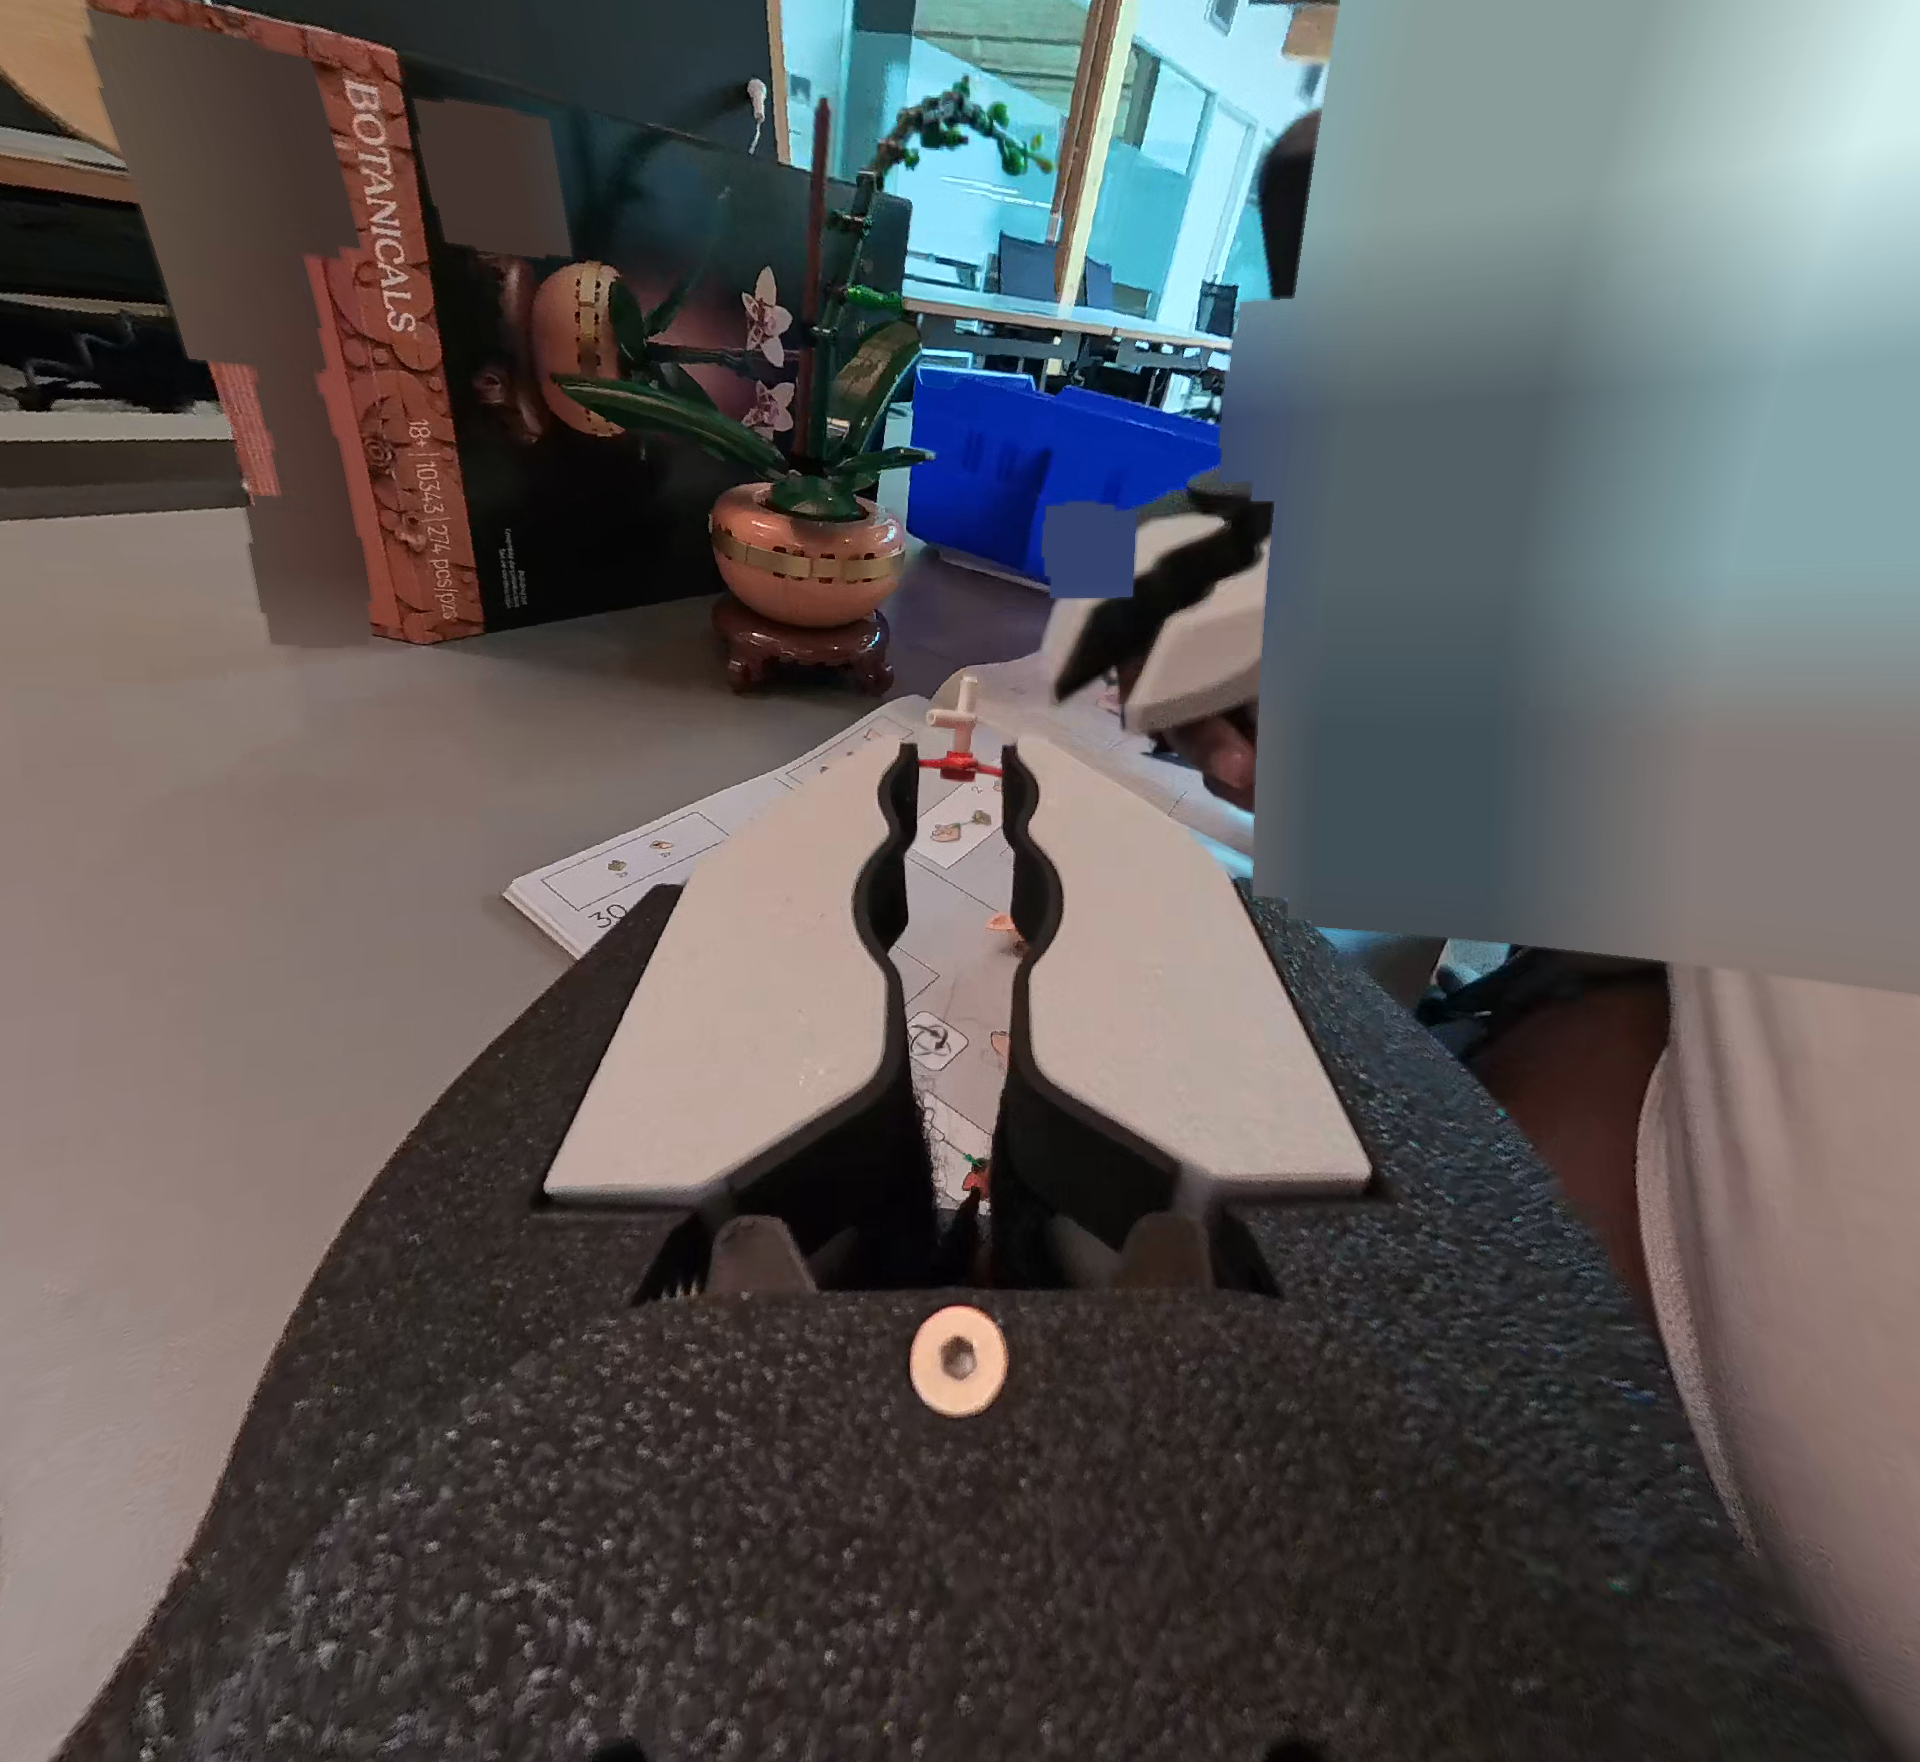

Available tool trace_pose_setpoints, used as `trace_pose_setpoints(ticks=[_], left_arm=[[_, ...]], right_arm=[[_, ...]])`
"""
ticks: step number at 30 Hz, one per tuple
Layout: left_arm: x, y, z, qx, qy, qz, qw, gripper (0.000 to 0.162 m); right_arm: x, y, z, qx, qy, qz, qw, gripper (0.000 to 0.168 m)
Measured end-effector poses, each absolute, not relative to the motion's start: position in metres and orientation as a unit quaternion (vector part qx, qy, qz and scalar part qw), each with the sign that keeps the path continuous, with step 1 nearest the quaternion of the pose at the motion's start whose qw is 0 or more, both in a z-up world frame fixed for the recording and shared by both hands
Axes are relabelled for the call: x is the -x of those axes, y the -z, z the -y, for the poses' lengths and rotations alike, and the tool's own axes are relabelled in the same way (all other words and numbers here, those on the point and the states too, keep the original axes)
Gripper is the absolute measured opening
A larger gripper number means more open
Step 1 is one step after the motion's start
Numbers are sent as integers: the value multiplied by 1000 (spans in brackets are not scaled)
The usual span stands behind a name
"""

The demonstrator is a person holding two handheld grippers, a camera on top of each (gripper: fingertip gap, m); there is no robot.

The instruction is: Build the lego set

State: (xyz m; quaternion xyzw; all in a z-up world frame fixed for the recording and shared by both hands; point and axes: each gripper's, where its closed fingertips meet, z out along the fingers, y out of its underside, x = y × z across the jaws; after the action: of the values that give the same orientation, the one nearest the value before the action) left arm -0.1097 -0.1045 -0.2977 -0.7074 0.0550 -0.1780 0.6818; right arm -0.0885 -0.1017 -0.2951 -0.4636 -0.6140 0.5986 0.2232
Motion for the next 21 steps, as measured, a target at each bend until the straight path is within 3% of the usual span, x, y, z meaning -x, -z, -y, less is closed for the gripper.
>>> trace_pose_setpoints(ticks=[14, 21], left_arm=[[102, 301, 104, 716, 156, -80, 676, 15], [101, 299, 102, 711, 165, -84, 678, 14]], right_arm=[[109, 299, 108, 450, -587, 640, 208, 4], [107, 293, 108, 412, -592, 640, 263, 2]])
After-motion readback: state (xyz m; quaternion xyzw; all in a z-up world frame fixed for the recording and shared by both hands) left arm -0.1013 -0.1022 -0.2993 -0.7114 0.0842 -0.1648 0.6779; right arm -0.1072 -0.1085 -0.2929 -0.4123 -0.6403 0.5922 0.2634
